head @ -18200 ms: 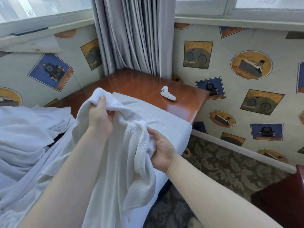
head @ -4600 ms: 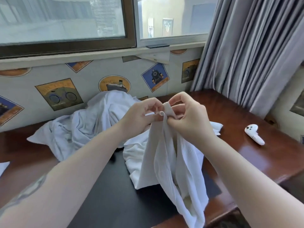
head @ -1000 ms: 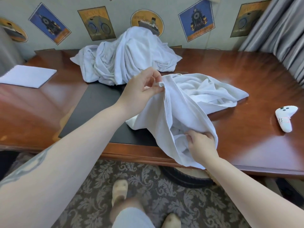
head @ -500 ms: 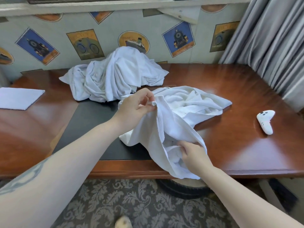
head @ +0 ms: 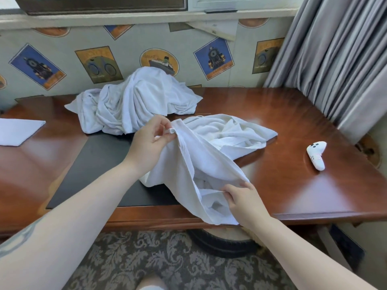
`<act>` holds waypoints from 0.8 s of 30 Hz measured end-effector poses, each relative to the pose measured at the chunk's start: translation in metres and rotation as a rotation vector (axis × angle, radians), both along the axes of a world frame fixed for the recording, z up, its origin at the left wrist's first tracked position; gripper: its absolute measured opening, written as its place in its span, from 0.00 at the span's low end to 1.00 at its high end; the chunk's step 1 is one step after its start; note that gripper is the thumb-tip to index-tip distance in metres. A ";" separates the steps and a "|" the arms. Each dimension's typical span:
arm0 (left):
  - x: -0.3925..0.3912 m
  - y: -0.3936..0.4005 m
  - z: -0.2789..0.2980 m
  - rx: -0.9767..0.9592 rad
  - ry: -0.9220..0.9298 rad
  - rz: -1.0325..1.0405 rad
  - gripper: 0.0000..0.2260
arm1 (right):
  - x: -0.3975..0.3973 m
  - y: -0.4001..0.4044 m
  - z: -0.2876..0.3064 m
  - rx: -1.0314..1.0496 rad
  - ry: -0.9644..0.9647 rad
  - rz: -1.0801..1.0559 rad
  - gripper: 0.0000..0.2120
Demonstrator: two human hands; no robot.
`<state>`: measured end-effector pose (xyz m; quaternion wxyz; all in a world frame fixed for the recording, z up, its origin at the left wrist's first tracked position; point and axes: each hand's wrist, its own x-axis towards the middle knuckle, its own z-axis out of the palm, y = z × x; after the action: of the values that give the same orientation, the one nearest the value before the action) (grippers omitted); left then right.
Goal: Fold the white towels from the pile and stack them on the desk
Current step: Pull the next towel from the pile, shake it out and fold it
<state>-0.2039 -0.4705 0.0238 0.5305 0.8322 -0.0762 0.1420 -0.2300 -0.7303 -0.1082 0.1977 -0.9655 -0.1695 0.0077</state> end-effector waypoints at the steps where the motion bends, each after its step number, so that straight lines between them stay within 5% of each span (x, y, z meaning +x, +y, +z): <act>1: 0.001 0.004 0.000 -0.016 -0.014 0.027 0.06 | -0.001 -0.004 0.001 -0.049 -0.041 0.006 0.15; 9: 0.036 0.005 -0.006 -0.144 -0.053 0.197 0.10 | -0.010 -0.011 -0.010 -0.218 -0.058 0.015 0.13; 12: 0.046 -0.007 -0.010 -0.185 -0.093 0.227 0.10 | -0.004 -0.007 -0.007 0.002 -0.205 -0.061 0.05; 14: 0.050 -0.010 -0.011 -0.208 -0.115 0.243 0.10 | 0.001 -0.009 -0.008 0.229 -0.332 -0.273 0.09; 16: 0.051 -0.010 -0.015 -0.212 -0.124 0.265 0.10 | 0.001 -0.007 -0.010 0.456 -0.180 -0.526 0.14; 20: 0.054 -0.010 -0.023 -0.207 -0.113 0.315 0.10 | -0.010 0.012 -0.023 1.025 0.609 -0.837 0.29; 22: 0.058 -0.012 -0.023 -0.200 -0.105 0.321 0.10 | -0.012 0.017 -0.023 1.349 0.896 -0.988 0.21; 24: 0.062 -0.015 -0.021 -0.197 -0.103 0.323 0.10 | -0.011 0.016 -0.020 1.484 0.987 -1.049 0.14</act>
<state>-0.1419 -0.4854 0.0029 0.5752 0.7694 0.0455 0.2742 -0.2414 -0.7147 -0.1283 0.7693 -0.4427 0.4103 0.2094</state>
